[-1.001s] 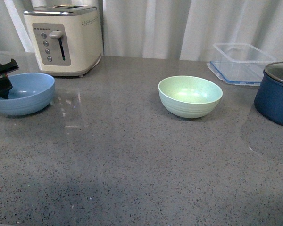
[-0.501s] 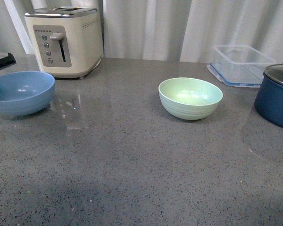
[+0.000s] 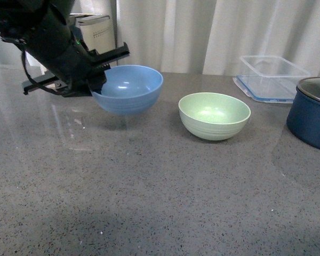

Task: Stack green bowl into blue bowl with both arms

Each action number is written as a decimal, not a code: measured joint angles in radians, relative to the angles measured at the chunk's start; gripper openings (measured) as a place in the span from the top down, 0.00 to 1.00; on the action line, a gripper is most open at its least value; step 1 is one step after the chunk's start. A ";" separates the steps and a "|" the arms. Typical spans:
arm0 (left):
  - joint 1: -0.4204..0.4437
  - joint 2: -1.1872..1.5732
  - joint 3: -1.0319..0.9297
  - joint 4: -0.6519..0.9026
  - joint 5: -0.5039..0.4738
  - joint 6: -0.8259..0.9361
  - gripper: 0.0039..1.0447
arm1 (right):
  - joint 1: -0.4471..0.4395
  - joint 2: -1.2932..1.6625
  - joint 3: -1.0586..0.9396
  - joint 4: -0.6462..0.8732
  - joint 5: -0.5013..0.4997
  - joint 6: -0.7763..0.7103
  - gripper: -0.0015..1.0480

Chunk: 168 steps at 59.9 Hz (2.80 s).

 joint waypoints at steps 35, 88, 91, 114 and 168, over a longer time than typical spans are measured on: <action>-0.066 0.113 0.073 -0.046 -0.037 -0.010 0.96 | 0.000 0.000 0.000 0.000 0.000 0.000 0.10; 0.011 -0.798 -0.971 0.849 -0.092 0.464 0.60 | 0.000 0.000 0.000 0.000 0.000 0.000 0.10; 0.026 -0.828 -1.030 0.869 -0.079 0.467 0.68 | 0.000 0.000 0.000 0.000 0.000 0.000 0.10; 0.104 -1.059 -1.315 0.935 0.001 0.475 0.97 | 0.000 0.000 0.000 0.000 0.000 0.000 0.10; 0.199 -1.536 -1.550 0.725 0.094 0.476 0.97 | 0.000 0.000 0.000 0.000 0.000 0.000 0.10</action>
